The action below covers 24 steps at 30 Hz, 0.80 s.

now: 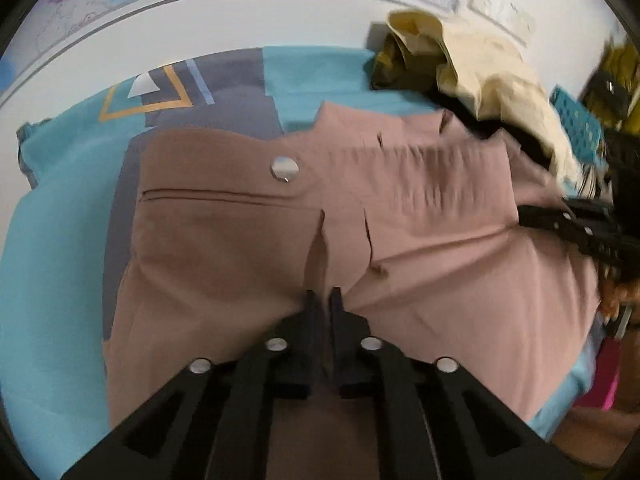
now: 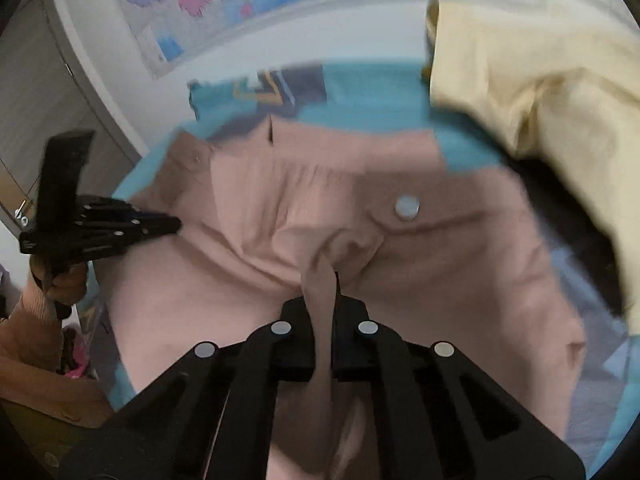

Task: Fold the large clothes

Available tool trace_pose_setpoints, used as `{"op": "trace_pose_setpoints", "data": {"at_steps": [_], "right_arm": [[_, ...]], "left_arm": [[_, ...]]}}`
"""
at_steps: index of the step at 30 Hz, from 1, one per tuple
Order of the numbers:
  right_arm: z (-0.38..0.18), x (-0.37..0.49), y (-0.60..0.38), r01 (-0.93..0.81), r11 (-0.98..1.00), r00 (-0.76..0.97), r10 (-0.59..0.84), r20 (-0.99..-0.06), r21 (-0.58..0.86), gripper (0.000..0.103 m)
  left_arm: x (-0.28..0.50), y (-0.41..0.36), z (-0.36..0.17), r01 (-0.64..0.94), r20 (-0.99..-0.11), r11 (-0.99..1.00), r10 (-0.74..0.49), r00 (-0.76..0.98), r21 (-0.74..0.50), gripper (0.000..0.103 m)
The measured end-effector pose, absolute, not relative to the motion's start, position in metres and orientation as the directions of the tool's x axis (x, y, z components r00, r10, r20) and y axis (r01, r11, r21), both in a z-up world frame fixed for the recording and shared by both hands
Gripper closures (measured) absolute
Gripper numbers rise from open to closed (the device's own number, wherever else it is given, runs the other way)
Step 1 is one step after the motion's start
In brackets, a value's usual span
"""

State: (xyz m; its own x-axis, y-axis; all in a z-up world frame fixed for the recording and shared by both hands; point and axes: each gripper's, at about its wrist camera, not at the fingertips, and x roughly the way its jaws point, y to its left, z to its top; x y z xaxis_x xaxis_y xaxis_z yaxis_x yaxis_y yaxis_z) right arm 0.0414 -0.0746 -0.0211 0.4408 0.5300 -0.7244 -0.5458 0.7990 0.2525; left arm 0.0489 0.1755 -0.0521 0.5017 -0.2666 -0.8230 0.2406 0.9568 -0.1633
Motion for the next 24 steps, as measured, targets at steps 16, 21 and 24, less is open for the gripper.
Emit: {"op": "trace_pose_setpoints", "data": {"at_steps": [16, 21, 24], "right_arm": [[-0.017, 0.071, -0.097, -0.46, 0.857, 0.512, 0.471, -0.718, 0.233, 0.043], [0.003, 0.047, -0.12, -0.496, 0.823, 0.515, 0.536, -0.669, 0.276, 0.042], [-0.013, 0.049, -0.113, -0.477, 0.858, 0.513, 0.449, -0.732, 0.191, 0.067]], "left_arm": [[0.076, 0.231, -0.045, 0.081, -0.771, 0.971, -0.227, 0.595, -0.223, 0.09], [0.066, 0.232, -0.029, 0.108, -0.736, 0.981, -0.192, 0.649, -0.161, 0.052], [0.08, 0.227, -0.042, 0.089, -0.78, 0.988, -0.156, 0.606, -0.128, 0.053]]}}
